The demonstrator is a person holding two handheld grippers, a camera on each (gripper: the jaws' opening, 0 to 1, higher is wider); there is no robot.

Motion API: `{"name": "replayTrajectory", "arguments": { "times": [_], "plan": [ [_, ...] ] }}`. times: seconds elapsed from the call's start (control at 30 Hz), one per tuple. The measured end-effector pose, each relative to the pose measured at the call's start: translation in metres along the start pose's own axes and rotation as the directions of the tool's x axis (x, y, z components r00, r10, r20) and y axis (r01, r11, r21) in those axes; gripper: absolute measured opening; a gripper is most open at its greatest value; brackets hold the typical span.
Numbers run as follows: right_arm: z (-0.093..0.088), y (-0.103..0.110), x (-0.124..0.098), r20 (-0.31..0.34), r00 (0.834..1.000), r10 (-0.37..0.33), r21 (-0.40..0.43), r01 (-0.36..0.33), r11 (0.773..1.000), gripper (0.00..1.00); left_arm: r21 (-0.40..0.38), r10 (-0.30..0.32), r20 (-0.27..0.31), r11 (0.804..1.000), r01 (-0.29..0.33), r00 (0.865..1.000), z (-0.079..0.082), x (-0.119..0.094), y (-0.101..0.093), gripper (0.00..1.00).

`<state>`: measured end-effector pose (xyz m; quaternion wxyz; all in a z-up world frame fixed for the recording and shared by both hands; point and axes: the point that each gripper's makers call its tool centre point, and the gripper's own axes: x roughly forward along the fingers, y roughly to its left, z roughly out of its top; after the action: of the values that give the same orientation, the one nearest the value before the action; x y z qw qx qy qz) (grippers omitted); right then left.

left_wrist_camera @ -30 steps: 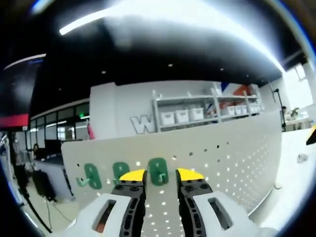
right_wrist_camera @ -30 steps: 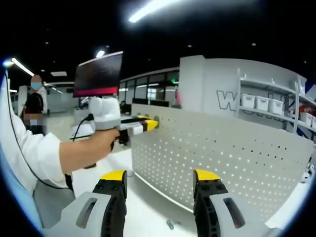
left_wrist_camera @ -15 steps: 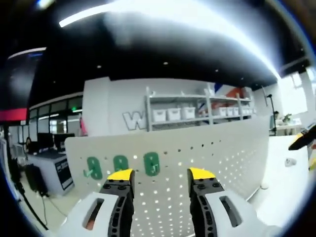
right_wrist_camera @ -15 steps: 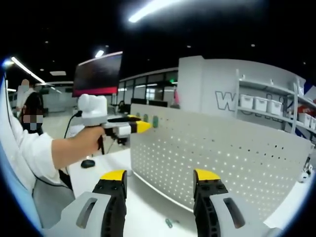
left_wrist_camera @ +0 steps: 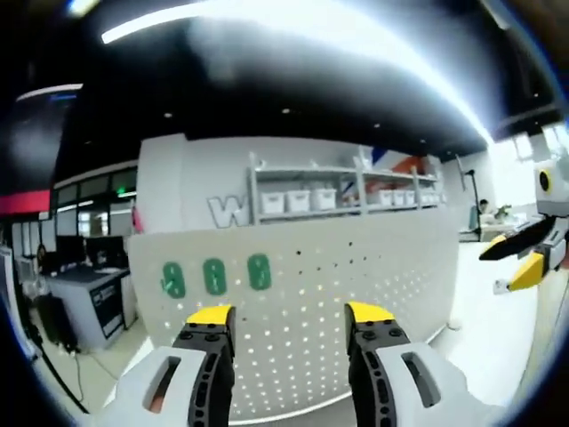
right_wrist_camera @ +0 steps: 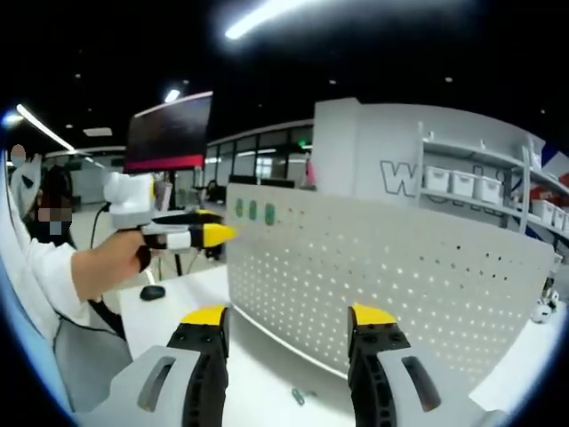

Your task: Insert the hook assembly into the mounting plate slot until the hook locks in place.

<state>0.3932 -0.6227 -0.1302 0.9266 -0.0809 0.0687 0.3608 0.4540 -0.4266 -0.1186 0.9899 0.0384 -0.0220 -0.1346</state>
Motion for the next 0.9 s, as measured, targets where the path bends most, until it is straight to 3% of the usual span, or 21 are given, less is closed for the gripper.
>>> {"name": "replayTrajectory", "arguments": {
  "times": [0.53, 0.9],
  "plan": [
    [-0.027, 0.005, 0.012, -0.045, 0.999, 0.029, 0.022, -0.028, 0.999, 0.52, -0.020, -0.028, -0.034, 0.999, 0.028, 0.999, -0.027, -0.048, -0.009, 0.51],
    [-0.063, 0.001, 0.028, -0.102, 0.992, 0.071, 0.031, -0.068, 0.997, 0.45, -0.039, -0.089, -0.048, 0.995, 0.088, 0.995, -0.046, -0.057, -0.029, 0.50]
  ]
}}
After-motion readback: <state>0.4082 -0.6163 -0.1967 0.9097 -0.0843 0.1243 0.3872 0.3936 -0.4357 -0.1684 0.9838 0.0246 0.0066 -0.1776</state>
